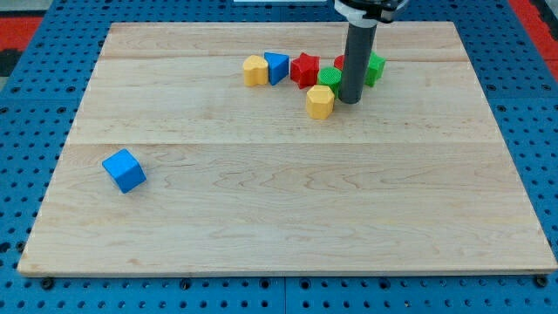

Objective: Push the line of blocks right a bit

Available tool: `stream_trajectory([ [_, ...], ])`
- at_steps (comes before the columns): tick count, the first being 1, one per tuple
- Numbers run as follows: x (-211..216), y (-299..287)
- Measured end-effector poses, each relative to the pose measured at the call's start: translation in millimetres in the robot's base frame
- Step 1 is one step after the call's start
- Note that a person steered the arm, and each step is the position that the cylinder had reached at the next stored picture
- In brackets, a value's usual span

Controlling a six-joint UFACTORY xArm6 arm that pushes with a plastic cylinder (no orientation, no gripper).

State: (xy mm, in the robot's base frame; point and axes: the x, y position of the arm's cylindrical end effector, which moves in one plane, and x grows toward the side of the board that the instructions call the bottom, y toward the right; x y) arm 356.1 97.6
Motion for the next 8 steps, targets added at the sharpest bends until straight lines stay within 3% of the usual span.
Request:
stream_trajectory([
  [2,-15.5,-9.3],
  [4,2.4,5.1],
  [5,8.1,18.4],
  [6,14.0,67.8],
  [7,-23.2,146.2],
  [8,-102.3,150.2],
])
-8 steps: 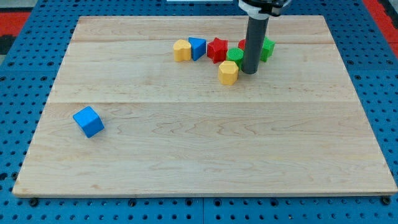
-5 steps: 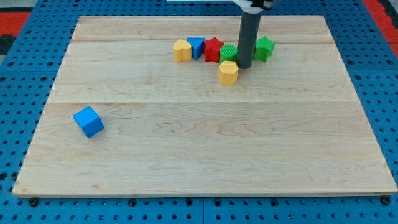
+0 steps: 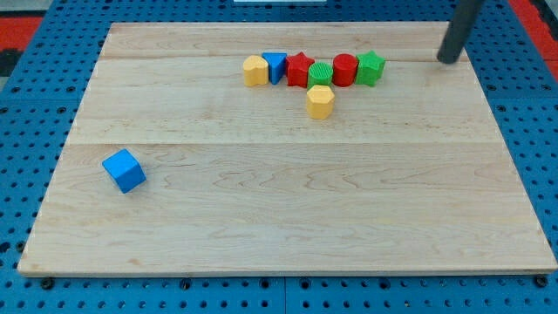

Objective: Push the line of blocks right a bit

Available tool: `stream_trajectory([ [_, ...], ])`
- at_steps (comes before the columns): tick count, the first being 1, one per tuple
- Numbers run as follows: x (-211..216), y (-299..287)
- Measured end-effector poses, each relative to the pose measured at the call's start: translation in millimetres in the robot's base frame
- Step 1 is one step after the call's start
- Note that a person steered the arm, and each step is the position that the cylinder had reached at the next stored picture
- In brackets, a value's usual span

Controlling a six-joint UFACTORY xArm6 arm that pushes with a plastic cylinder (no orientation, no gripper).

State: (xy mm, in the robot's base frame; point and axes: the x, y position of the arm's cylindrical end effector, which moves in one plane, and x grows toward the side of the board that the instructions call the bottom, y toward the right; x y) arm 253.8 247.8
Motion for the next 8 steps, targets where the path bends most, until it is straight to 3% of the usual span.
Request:
stream_trajectory([
  [1,-46.3,-103.4],
  [2,-36.1,-224.0],
  [3,0.7,-304.9],
  [4,34.9,-312.6],
  [6,35.4,-299.6],
  [7,27.4,-266.0],
  [8,22.1,-274.4],
])
